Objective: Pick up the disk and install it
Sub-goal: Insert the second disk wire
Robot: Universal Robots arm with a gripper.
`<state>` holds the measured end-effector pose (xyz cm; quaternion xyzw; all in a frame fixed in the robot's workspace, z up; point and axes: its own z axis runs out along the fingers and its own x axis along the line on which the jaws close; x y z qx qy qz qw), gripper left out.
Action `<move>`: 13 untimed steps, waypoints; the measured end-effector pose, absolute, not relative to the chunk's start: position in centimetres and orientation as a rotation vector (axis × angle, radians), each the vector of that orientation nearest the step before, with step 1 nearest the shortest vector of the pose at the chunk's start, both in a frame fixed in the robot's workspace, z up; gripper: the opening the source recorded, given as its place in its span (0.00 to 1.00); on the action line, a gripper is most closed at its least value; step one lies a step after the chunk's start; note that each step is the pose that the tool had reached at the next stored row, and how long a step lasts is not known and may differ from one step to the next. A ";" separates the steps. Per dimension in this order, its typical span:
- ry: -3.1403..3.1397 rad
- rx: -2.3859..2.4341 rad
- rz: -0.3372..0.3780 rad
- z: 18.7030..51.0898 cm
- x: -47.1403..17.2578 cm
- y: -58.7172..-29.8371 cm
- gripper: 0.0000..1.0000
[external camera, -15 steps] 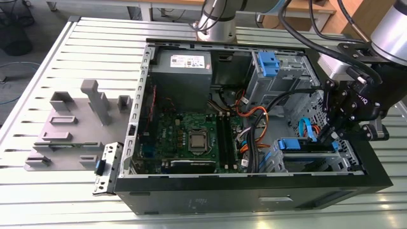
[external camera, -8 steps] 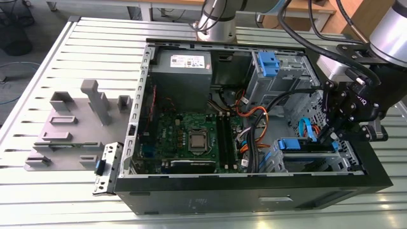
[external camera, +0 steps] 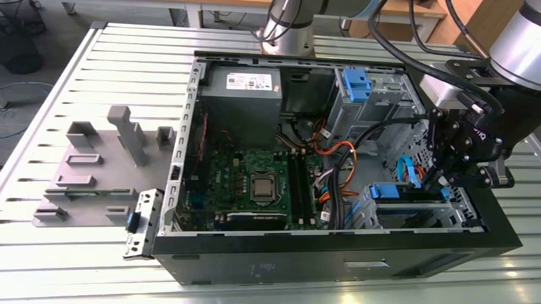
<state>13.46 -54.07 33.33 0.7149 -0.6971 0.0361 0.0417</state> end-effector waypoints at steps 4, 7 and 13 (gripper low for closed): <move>-2.133 2.188 0.111 33.0 13.4 -54.1 0.16; -2.133 2.188 0.111 32.9 13.4 -54.1 0.16; -2.133 2.188 0.111 32.8 13.4 -54.1 0.16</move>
